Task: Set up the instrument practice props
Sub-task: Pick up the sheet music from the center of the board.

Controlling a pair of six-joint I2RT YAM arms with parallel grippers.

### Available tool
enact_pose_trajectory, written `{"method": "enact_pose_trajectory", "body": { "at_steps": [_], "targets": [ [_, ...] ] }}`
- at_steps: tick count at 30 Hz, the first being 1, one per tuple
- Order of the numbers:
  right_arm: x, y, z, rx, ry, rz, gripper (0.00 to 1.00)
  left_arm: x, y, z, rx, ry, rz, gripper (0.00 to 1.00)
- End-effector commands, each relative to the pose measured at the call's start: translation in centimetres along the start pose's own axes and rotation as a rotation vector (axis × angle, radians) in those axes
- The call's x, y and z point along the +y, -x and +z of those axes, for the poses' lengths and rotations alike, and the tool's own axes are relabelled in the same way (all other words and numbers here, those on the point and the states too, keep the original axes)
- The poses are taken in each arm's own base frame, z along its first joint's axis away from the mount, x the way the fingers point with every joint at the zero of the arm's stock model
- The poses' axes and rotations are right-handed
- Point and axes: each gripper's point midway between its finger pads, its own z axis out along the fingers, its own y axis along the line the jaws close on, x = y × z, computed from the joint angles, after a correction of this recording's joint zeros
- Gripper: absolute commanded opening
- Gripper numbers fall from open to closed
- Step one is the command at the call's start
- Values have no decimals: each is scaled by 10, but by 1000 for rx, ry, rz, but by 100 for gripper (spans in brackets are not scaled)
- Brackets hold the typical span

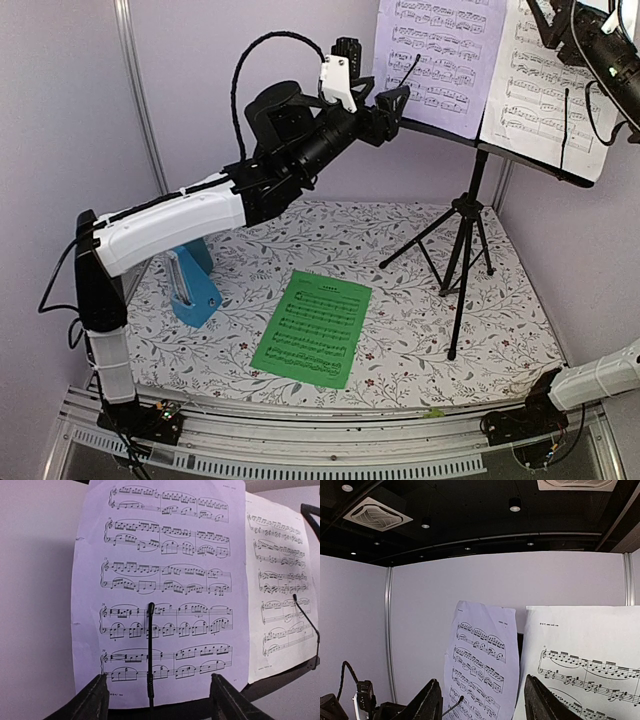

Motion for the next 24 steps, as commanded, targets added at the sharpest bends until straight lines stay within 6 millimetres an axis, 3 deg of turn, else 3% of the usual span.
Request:
{"method": "enact_pose_trajectory", "body": {
  "at_steps": [1,5,10,15,24],
  "targets": [
    [-3,2,-15,16,13,47,60,4,45,-21,-52,-7,-65,71],
    [10,-26,-26,123,87,103,67,17,46,-44,-6,16,-117,72],
    [31,-84,-40,295,167,212,73,35,16,-83,130,51,-194,72],
    [51,-144,-57,449,228,326,76,51,-38,-132,329,107,-287,72],
    [85,-279,-103,719,233,582,77,47,-179,-238,830,153,-372,70]
  ]
}}
